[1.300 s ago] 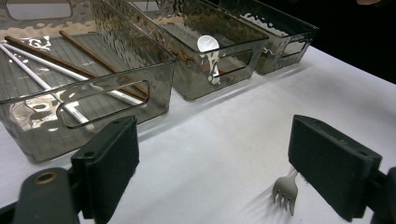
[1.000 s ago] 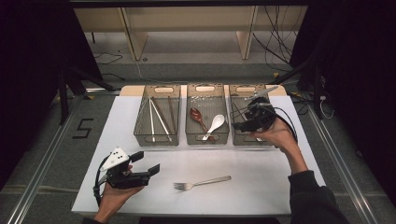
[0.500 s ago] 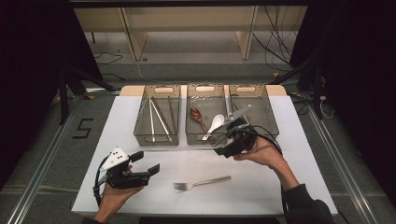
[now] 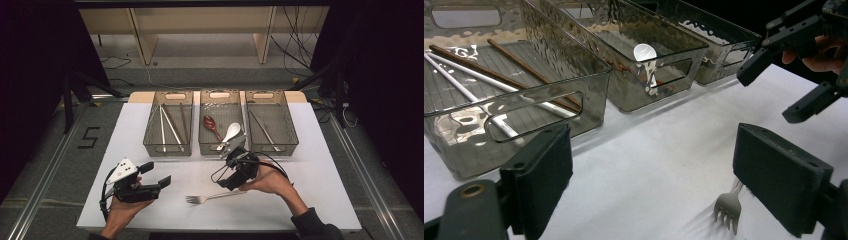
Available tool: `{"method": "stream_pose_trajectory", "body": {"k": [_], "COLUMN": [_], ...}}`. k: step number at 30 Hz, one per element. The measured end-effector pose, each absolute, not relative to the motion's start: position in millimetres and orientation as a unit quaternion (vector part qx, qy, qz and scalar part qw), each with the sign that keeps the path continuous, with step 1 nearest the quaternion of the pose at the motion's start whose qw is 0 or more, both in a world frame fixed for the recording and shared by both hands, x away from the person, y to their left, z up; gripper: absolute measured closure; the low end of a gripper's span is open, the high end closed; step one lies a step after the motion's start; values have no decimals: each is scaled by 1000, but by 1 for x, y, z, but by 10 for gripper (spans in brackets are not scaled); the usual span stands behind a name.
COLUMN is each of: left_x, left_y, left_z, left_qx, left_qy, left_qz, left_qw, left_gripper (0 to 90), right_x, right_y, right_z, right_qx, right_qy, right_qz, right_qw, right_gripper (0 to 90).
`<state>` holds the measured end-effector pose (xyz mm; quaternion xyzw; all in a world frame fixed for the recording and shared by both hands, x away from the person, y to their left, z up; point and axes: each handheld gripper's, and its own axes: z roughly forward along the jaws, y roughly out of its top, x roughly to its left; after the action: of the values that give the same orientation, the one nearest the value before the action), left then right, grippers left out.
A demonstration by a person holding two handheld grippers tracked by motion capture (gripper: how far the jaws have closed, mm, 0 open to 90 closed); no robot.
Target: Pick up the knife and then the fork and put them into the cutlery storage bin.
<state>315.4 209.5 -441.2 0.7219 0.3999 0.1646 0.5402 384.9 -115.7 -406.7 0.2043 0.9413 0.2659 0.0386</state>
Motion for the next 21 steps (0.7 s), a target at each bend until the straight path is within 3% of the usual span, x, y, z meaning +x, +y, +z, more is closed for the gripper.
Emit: {"method": "stream_pose_trajectory", "body": {"k": [21], "left_x": [316], "left_y": [209], "left_z": [-441], "left_qx": [723], "left_qy": [398], "left_qz": [165], "left_qw": [539], "left_gripper": [157], "right_x": [376], "right_y": [-89], "right_z": [-435], "right_qx": [157], "right_qy": [966], "right_qz": [203], "right_qw": [19], "right_gripper": [347]}}
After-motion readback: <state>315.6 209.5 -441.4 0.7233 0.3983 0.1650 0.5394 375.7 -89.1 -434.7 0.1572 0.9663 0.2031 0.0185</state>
